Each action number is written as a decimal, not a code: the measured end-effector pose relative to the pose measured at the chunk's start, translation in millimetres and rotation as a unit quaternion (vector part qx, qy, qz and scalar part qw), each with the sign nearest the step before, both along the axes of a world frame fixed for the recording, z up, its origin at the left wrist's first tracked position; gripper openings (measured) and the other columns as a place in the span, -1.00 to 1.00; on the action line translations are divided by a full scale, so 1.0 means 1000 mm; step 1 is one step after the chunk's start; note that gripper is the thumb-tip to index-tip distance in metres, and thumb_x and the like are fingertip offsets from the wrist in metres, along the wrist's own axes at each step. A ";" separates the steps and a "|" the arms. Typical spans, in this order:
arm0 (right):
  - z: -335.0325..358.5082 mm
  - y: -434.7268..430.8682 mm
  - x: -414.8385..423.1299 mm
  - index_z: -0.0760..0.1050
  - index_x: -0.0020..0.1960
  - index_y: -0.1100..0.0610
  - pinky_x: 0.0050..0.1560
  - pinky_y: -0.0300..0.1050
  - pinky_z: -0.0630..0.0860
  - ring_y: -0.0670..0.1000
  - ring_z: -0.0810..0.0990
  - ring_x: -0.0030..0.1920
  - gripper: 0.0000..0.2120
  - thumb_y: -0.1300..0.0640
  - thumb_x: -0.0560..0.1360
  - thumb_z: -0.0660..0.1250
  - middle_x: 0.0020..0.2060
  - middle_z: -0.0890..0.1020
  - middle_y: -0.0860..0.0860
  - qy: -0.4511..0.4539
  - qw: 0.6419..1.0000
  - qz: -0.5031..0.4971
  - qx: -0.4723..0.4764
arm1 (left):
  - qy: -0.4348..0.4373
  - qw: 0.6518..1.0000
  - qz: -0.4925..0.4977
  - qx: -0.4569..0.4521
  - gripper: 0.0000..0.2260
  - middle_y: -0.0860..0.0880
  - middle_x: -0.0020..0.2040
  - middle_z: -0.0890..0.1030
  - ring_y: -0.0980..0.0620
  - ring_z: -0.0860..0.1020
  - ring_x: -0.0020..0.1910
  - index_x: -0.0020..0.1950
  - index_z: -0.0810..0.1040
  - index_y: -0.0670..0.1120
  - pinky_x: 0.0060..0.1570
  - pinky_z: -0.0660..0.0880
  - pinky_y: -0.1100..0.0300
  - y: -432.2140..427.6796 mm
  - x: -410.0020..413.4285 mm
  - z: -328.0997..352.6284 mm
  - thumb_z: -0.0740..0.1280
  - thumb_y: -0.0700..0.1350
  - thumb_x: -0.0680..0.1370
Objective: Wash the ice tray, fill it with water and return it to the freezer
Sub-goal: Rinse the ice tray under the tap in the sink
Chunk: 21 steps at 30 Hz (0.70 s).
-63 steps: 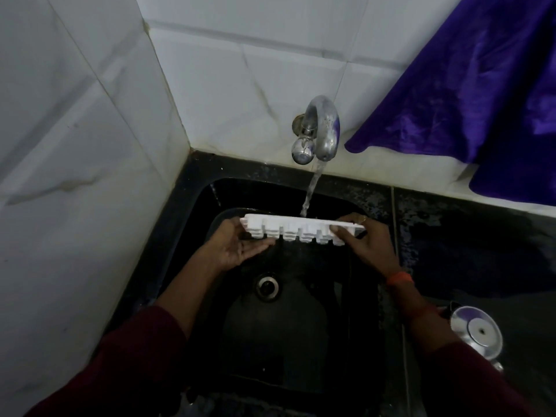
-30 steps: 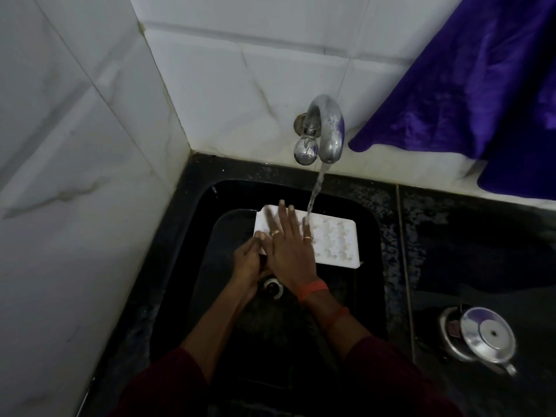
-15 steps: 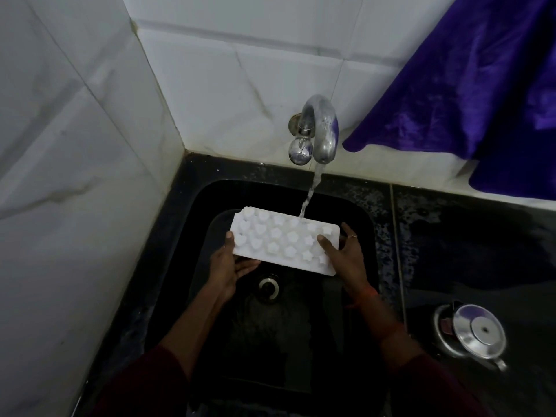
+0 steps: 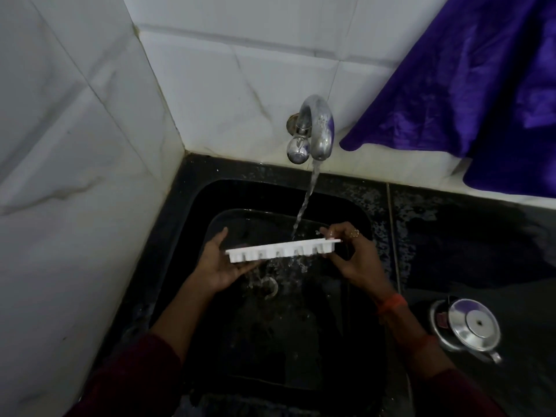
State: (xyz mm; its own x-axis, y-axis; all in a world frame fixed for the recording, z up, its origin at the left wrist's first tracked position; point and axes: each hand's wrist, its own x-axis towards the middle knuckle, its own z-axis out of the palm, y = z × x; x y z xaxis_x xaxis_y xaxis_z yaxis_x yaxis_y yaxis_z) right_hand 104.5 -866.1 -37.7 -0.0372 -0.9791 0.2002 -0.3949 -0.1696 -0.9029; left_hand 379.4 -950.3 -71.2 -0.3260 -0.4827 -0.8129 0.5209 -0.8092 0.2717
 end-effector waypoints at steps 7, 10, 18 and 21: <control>-0.006 0.003 -0.015 0.45 -0.03 -0.09 0.06 -0.04 0.55 -0.01 0.66 0.03 -0.53 0.39 0.28 0.49 -0.02 0.67 -0.10 0.284 0.954 0.035 -0.092 | -0.087 0.994 -0.063 -0.019 -0.61 -0.30 0.26 0.59 -0.20 0.64 0.02 0.35 0.47 -0.31 -0.21 0.67 -0.04 -0.009 -0.004 -0.005 0.30 -0.06 0.64; -0.011 0.004 -0.016 0.48 -0.10 0.01 0.06 -0.04 0.52 0.02 0.65 0.04 -0.66 0.40 0.33 0.46 -0.04 0.66 -0.07 0.351 0.925 0.075 -0.124 | -0.155 0.982 -0.099 -0.051 -0.74 -0.19 0.12 0.61 -0.15 0.63 -0.07 0.15 0.55 -0.23 -0.32 0.65 0.02 -0.009 -0.006 -0.005 0.35 -0.05 0.62; -0.013 0.008 -0.012 0.51 -0.26 0.09 -0.05 -0.08 0.48 0.07 0.64 0.02 -0.75 0.14 0.57 0.19 -0.11 0.65 0.00 0.421 0.891 0.058 -0.158 | -0.231 0.966 -0.057 -0.102 -0.54 -0.16 0.20 0.65 -0.20 0.66 0.11 0.29 0.57 -0.13 0.10 0.61 -0.17 -0.011 -0.016 -0.007 0.33 0.20 0.58; -0.010 0.008 -0.011 0.51 -0.24 0.10 0.03 -0.07 0.52 0.04 0.62 0.13 -0.63 0.07 0.65 0.08 -0.06 0.65 -0.02 0.395 0.904 0.047 -0.157 | -0.240 0.964 -0.030 -0.113 -0.54 -0.14 0.17 0.67 -0.18 0.67 0.08 0.28 0.59 -0.10 0.14 0.59 -0.18 -0.011 -0.019 -0.012 0.33 0.21 0.57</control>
State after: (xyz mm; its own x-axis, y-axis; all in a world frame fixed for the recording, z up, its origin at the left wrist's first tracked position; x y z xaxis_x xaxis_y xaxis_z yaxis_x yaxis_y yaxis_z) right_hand 93.4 -857.9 -47.8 0.3199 -0.8607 0.3960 -0.8657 -0.4354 -0.2470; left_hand 360.8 -961.6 -82.9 0.0277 -0.6577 -0.7528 0.2459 -0.7254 0.6429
